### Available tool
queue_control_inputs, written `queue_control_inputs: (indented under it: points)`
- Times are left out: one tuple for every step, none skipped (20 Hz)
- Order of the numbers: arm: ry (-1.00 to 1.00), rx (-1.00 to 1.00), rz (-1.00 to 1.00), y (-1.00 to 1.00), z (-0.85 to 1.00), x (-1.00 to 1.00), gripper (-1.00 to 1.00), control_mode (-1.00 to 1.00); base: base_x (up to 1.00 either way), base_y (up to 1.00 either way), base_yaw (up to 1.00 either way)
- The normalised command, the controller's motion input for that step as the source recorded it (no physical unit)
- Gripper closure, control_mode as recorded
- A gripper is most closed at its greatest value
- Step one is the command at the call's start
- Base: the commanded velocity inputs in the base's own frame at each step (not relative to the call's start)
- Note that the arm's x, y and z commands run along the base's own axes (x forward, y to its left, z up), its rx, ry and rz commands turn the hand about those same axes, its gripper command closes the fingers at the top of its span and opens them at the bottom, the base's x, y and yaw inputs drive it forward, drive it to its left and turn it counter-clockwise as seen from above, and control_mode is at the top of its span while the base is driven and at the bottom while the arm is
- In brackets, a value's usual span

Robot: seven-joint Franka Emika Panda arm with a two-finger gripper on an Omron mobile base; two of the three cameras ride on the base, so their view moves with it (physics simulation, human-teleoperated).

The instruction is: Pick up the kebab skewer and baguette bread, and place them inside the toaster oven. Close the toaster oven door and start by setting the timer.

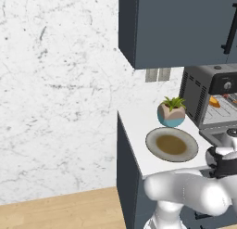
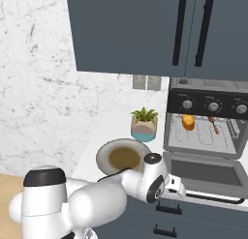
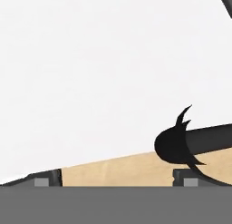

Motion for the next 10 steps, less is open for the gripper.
queue_control_inputs:
  points:
    - [-0.06, 0.01, -0.02, 0.00, 0.58, 1.00, -1.00, -1.00, 0.00, 0.00, 0.00]
    - [-0.05, 0.01, -0.02, 0.00, 0.59, 1.00, -1.00, -1.00, 0.00, 0.00, 0.00]
    - [-0.06, 0.02, -0.02, 0.00, 0.60, 1.00, -1.00, -1.00, 0.00, 0.00, 0.00]
    - [-0.06, 0.02, -0.02, 0.00, 0.64, 1.00, -1.00, -1.00, 0.00, 0.00, 0.00]
    - [-0.06, 0.03, -0.02, 0.00, 0.69, 1.00, -1.00, -1.00, 0.00, 0.00, 0.00]
    - [-0.05, 0.03, -0.02, 0.00, 0.72, 1.00, -1.00, -1.00, 0.00, 0.00, 0.00]
    - [-0.06, 0.03, -0.02, 0.00, 0.71, 1.00, -1.00, -1.00, 0.00, 0.00, 0.00]
    - [-0.12, 0.01, -0.02, 0.00, 0.71, 1.00, -1.00, -1.00, 0.00, 0.00, 0.00]
    - [-0.19, 0.00, -0.02, 0.00, 0.66, 1.00, -1.00, -1.00, 0.00, 0.00, 0.00]
    - [-0.28, 0.00, -0.02, 0.10, 0.64, 0.94, -1.00, -1.00, 0.00, 0.00, 0.00]
